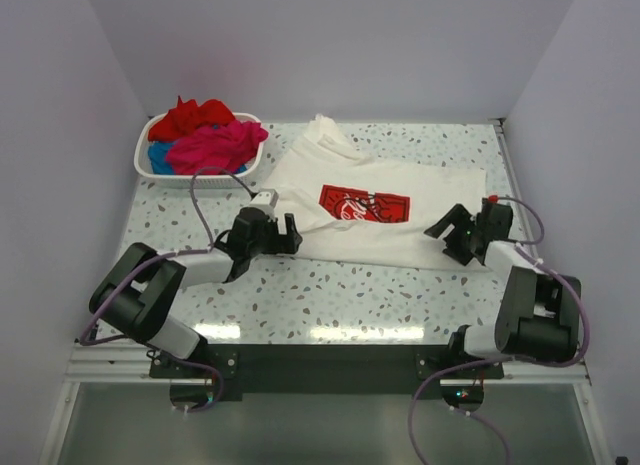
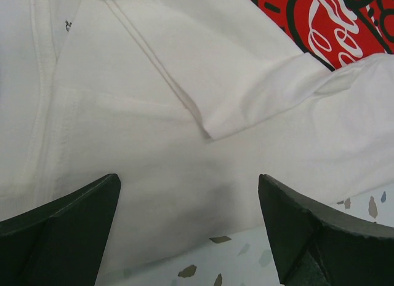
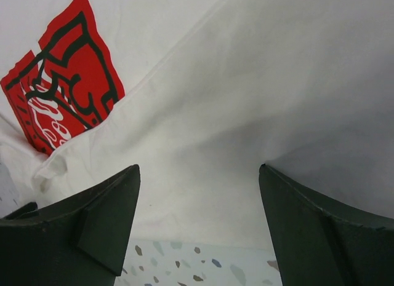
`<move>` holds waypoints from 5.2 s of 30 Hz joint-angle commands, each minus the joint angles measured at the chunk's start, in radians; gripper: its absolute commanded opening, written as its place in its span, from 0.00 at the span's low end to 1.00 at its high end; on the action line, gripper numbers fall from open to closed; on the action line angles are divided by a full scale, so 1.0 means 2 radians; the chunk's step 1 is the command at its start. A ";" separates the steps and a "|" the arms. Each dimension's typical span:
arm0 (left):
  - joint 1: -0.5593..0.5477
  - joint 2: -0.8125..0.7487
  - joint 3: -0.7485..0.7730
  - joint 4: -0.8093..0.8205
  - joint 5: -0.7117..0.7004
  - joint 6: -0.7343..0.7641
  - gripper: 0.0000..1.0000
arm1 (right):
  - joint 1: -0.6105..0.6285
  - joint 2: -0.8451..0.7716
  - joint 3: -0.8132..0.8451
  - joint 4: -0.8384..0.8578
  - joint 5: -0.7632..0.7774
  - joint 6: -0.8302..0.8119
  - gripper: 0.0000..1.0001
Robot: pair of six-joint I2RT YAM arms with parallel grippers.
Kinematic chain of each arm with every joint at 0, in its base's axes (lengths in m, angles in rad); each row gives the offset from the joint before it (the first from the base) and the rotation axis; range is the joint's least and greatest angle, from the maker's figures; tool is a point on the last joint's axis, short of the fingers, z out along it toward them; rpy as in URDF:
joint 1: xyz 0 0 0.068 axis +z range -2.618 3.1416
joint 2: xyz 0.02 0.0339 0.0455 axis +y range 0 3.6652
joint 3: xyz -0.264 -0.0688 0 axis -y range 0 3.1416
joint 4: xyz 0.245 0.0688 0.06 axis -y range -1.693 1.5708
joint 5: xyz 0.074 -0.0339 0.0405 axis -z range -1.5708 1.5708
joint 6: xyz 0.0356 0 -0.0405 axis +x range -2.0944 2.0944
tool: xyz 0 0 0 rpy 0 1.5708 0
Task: Fold and stack the t-shirts
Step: Fold the tshirt
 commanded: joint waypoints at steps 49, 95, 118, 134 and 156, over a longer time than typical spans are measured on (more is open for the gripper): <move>0.031 -0.268 -0.016 -0.294 -0.079 -0.097 1.00 | 0.583 0.220 0.350 -0.105 0.241 -0.075 0.52; -0.071 -0.241 -0.170 -0.114 -0.051 -0.182 1.00 | 0.488 0.239 0.410 -0.157 0.261 -0.085 0.00; -0.071 -0.302 -0.169 -0.216 -0.084 -0.168 1.00 | 0.403 0.307 0.491 -0.178 0.277 -0.082 0.36; -0.063 -0.183 0.036 -0.210 -0.158 -0.065 1.00 | 0.397 0.230 0.386 -0.097 0.181 -0.101 0.53; 0.009 0.105 0.261 -0.130 -0.072 -0.003 0.85 | 0.397 0.336 0.443 -0.067 0.165 -0.097 0.49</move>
